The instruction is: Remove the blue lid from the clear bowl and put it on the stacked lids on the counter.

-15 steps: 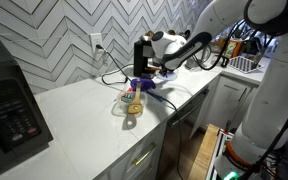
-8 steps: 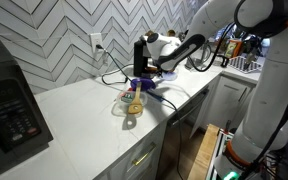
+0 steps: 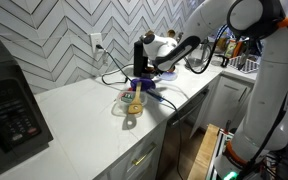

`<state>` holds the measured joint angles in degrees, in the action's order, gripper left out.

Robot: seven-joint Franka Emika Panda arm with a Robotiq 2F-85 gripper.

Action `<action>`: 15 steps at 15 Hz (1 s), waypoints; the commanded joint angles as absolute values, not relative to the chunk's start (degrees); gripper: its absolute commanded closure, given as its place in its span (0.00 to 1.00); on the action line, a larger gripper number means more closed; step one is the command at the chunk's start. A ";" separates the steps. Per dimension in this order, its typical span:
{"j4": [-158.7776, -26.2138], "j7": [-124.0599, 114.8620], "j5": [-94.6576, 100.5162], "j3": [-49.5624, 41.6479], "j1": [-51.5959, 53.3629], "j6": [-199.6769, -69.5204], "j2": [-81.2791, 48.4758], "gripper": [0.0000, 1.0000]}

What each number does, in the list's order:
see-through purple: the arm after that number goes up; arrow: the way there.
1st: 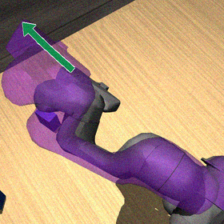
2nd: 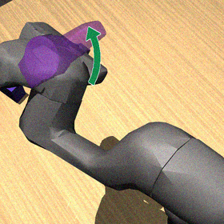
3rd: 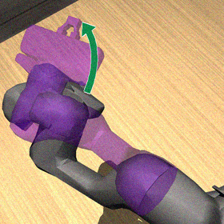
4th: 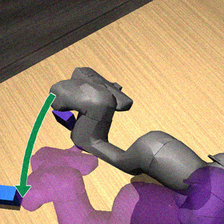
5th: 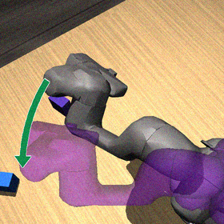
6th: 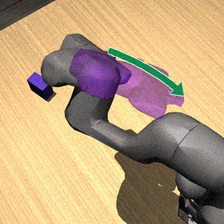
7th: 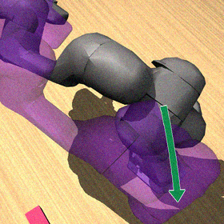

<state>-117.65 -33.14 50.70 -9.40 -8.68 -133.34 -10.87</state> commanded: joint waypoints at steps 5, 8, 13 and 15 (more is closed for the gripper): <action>-114.38 -40.88 55.74 -10.34 -6.55 -132.54 -14.02 0.44; -113.31 -42.26 56.98 -10.30 -6.23 -131.95 -15.04 0.44; -112.37 -43.50 58.60 -10.34 -5.93 -130.91 -16.24 0.49; -112.13 -43.71 59.15 -10.35 -5.88 -130.50 -16.61 0.53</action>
